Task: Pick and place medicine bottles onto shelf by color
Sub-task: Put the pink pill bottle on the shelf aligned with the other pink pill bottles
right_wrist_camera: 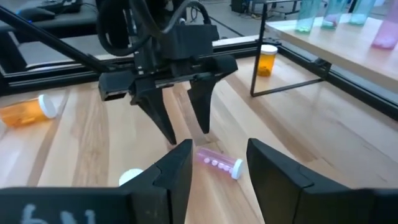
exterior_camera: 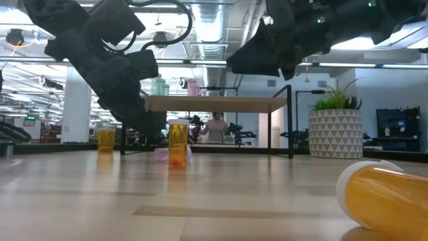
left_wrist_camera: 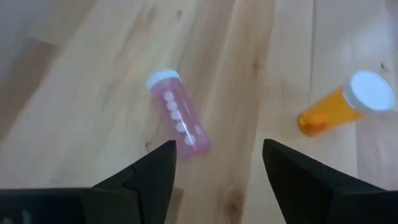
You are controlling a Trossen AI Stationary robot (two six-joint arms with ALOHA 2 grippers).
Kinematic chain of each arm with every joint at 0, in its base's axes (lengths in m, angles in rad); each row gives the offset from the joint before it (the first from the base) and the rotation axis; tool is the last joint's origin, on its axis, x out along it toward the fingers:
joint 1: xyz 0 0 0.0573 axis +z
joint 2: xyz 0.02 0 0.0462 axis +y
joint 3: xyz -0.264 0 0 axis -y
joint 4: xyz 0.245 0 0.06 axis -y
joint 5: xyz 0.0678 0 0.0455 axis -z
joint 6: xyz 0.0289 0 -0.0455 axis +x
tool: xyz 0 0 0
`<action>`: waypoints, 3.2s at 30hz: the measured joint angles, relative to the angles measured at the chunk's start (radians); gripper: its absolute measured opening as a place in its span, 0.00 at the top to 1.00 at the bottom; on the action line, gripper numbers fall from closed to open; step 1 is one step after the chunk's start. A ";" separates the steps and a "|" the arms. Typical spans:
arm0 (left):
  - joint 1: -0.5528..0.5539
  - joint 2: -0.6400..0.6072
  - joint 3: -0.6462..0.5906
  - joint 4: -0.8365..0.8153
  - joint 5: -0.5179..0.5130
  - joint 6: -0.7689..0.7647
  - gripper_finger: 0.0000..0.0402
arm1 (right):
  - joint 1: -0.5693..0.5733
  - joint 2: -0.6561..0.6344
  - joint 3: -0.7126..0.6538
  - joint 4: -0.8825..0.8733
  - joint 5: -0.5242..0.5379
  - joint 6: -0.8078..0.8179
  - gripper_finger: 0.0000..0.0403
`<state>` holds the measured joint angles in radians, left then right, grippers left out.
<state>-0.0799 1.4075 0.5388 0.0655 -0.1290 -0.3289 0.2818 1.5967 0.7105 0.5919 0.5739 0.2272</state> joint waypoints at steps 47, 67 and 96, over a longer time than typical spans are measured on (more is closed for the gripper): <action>-0.125 -0.321 -0.091 0.358 -0.140 0.210 0.78 | 0.053 -0.075 0.001 0.279 -0.035 -0.219 0.57; -0.099 -0.424 -0.237 0.747 0.009 0.284 0.75 | -0.166 0.136 0.252 0.479 -0.449 -0.136 0.26; -0.099 -0.424 -0.236 0.756 -0.013 0.280 0.74 | -0.223 0.276 0.409 0.439 -0.579 -0.079 0.36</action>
<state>-0.1787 0.9833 0.3027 0.8219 -0.1416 -0.0490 0.0589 1.8725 1.1191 1.0306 -0.0048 0.1486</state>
